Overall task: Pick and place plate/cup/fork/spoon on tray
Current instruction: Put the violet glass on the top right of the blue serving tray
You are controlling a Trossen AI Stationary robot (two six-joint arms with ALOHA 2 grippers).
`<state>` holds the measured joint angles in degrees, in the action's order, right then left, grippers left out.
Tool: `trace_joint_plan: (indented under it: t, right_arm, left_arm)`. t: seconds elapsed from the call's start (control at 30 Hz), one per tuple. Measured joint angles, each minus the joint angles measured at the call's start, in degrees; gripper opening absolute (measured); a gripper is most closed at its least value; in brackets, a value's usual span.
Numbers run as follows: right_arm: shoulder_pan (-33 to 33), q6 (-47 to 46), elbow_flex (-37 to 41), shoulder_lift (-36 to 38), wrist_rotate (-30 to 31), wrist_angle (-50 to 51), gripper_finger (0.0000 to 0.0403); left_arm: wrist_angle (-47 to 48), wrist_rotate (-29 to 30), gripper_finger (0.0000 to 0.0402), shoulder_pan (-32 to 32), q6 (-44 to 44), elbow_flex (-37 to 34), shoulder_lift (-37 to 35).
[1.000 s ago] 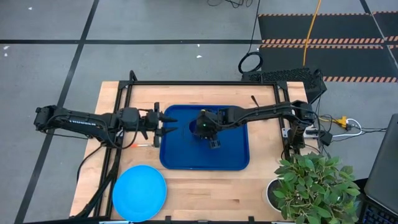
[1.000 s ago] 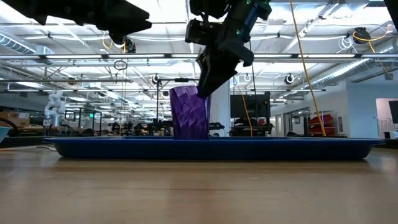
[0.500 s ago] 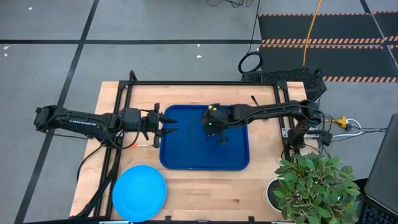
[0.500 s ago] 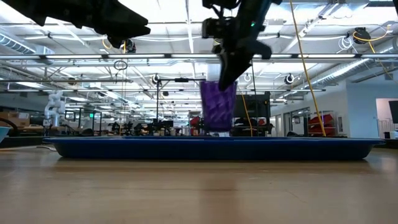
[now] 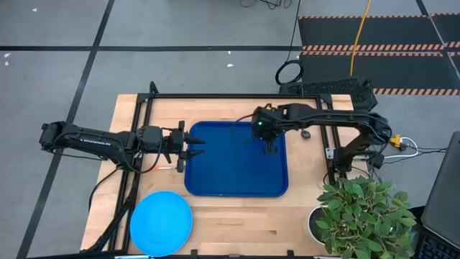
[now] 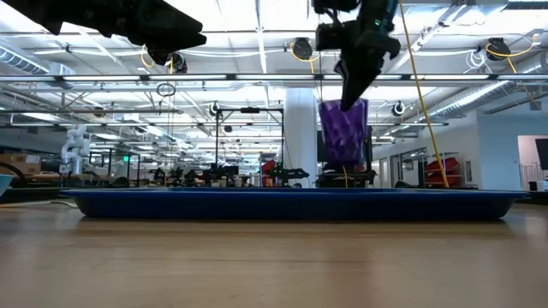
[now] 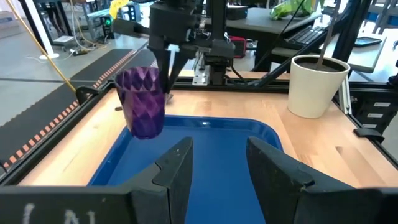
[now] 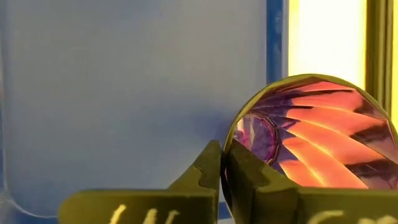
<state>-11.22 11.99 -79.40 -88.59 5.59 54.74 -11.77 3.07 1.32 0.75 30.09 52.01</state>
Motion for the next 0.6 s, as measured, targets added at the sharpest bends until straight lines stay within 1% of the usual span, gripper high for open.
trace_joint_plan:
  t: [0.1,0.3,0.43,0.5,0.6]
  right_arm:
    - [-2.5,-0.8,5.0,1.9,-2.8,-2.4,0.0001]
    - [-5.9,-1.0,13.5,5.9,-4.2,-8.9,0.0000]
    - [-7.0,-1.0,15.7,7.6,-5.8,-10.7,0.0000]
    - [-7.4,-1.6,16.3,7.8,-7.0,-10.8,0.0000]
    - [-7.5,-2.2,16.7,7.7,-7.3,-10.8,0.0002]
  left_arm:
    - [0.1,0.0,0.0154,0.0,0.0,0.0,0.0]
    - [0.1,0.0,0.0154,0.0,0.0,0.0,0.0]
    - [0.1,0.0,0.0154,0.0,0.0,0.0,0.0]
    - [0.1,0.0,0.0154,0.0,0.0,0.0,0.0]
    - [0.0,0.0,0.0154,0.0,0.0,0.0,0.0]
